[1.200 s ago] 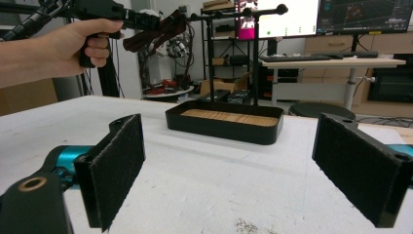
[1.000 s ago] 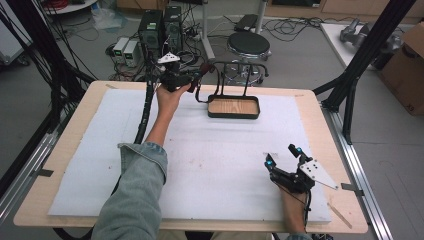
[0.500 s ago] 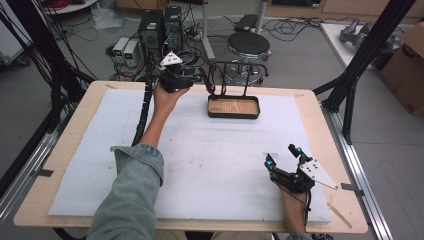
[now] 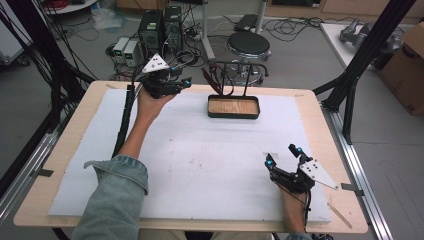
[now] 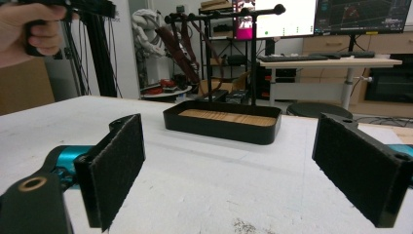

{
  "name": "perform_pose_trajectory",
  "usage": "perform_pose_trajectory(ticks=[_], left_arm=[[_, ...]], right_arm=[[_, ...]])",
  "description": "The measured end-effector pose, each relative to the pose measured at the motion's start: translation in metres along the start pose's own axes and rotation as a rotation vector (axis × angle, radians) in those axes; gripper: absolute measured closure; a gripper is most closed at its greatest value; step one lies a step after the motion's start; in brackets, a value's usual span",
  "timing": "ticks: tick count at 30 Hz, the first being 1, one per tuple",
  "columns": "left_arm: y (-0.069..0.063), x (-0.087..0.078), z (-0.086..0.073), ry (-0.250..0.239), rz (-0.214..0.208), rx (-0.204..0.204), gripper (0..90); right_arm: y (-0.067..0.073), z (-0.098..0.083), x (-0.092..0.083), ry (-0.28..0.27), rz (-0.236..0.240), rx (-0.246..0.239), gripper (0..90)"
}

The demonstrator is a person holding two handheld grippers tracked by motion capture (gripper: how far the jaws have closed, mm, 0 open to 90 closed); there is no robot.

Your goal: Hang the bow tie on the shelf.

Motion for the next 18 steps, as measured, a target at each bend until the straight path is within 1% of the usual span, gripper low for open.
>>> perform_pose_trajectory(ticks=[1, 2, 3, 4, 6, 8, 11, 13, 14, 15, 17, 18], left_arm=[[0.0, 0.0, 0.0, 0.0, 0.0, 0.0, 42.5], [0.0, -0.004, 0.0, -0.001, 0.004, 0.003, 41.1], [0.001, -0.013, 0.0, 0.002, 0.013, 0.011, 39.9], [0.001, -0.017, 0.0, 0.002, 0.02, 0.014, 37.7], [0.002, -0.026, -0.003, -0.003, 0.02, 0.009, 34.8], [0.002, -0.035, -0.006, -0.002, 0.022, 0.011, 32.5], [0.001, -0.048, -0.011, 0.01, 0.037, 0.016, 28.4], [0.0, -0.057, -0.015, 0.015, 0.039, 0.016, 27.6], [-0.001, -0.063, -0.017, 0.025, 0.05, 0.028, 25.7], [-0.002, -0.068, -0.019, 0.027, 0.055, 0.03, 24.0], [-0.003, -0.079, -0.022, 0.019, 0.054, 0.028, 23.4], [-0.004, -0.084, -0.024, 0.015, 0.054, 0.025, 22.9]], right_arm=[[0.0, 0.0, 0.0, 0.0, -0.001, -0.001, 11.1], [0.0, 0.0, 0.0, 0.0, -0.001, -0.002, 11.1], [0.0, 0.0, 0.0, 0.0, -0.002, -0.001, 11.1], [0.0, 0.0, 0.0, 0.0, -0.003, -0.001, 11.1], [0.0, 0.0, 0.0, 0.001, -0.001, -0.006, 11.1], [0.0, 0.0, 0.0, 0.004, -0.002, 0.003, 11.1], [0.0, 0.0, 0.001, 0.005, -0.003, 0.002, 11.1], [0.0, 0.0, 0.001, 0.006, -0.003, 0.001, 11.1], [0.0, 0.0, 0.001, 0.005, -0.003, 0.0, 11.1], [0.0, 0.0, 0.001, 0.006, -0.002, -0.002, 11.1], [0.0, 0.0, 0.001, 0.004, -0.001, -0.008, 11.1], [0.001, 0.0, 0.001, 0.009, -0.002, -0.001, 11.1]])
Point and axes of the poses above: each handheld gripper's, and its own axes: x roughly forward along the jaws, z roughly out of its top, y roughly to its left, the point moved 2 cm from there along x, roughly forward along the jaws, and after that the axes turned 10 degrees about x, right-handed, at the moved point
